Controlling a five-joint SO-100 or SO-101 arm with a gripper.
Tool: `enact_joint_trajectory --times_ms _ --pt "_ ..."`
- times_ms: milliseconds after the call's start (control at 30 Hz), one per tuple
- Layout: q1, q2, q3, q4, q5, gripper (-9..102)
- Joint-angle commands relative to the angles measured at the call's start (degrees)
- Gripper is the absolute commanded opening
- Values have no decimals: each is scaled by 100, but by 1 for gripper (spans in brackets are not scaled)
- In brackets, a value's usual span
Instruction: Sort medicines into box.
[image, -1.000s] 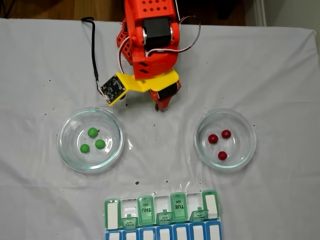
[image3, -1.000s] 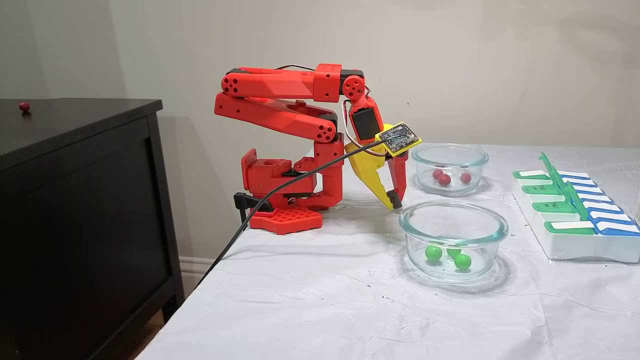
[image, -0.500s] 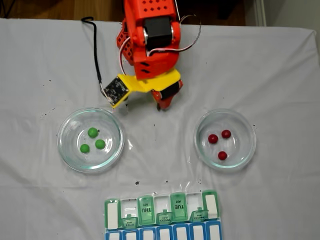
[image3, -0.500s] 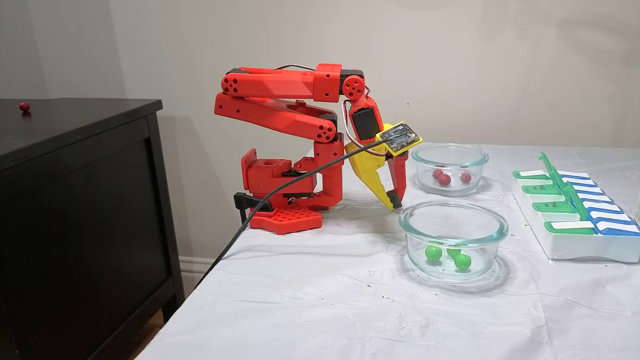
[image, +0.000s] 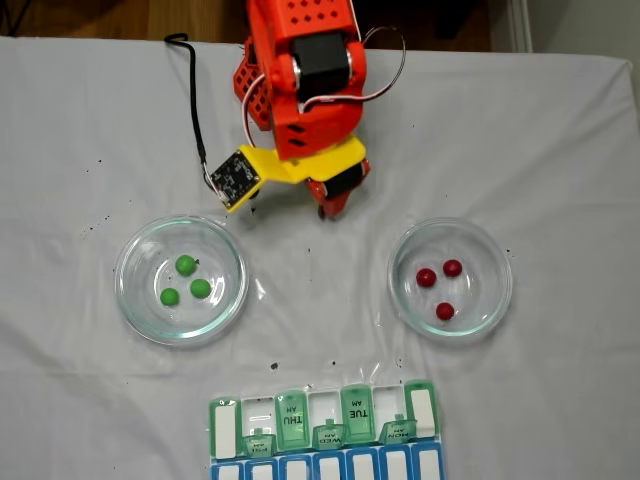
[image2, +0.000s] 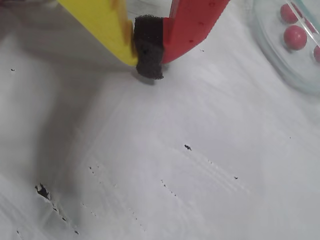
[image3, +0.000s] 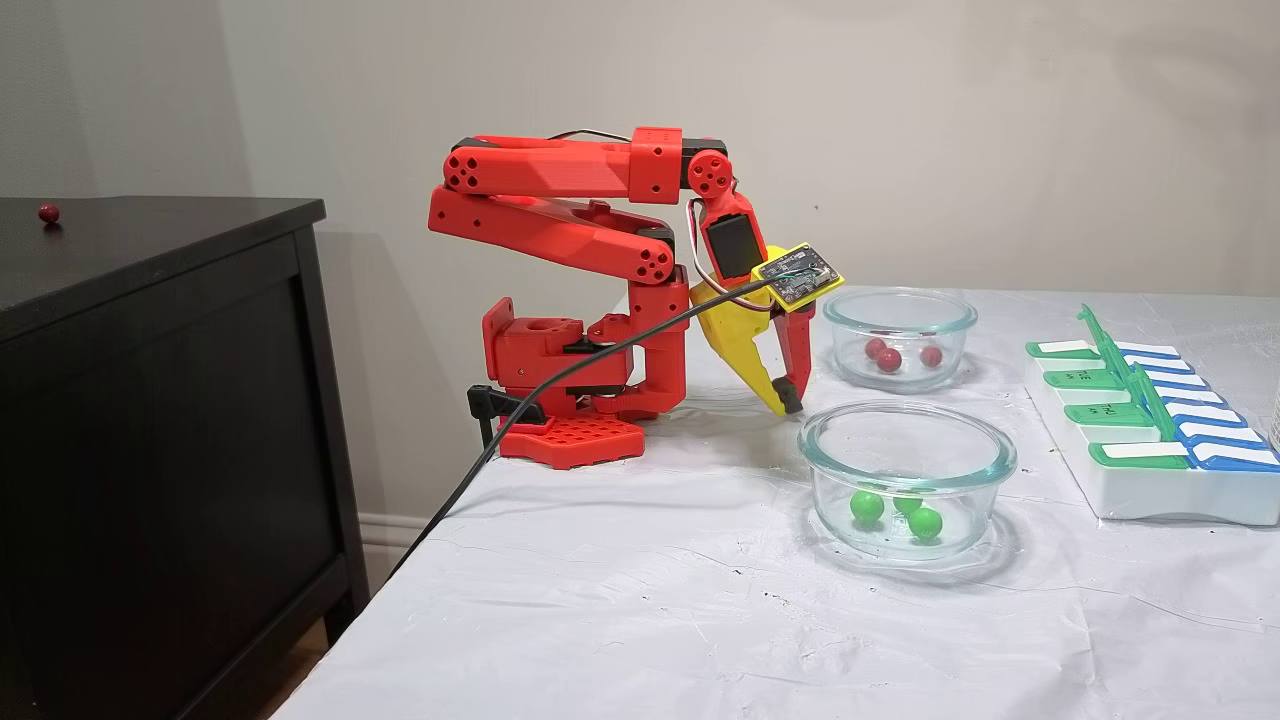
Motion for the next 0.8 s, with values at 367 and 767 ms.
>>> enact_joint_trajectory --times_ms 367,767 --pt "-844 -1811 -4271 211 624 0" --pt "-1898 -4166 -6029 360 932 0"
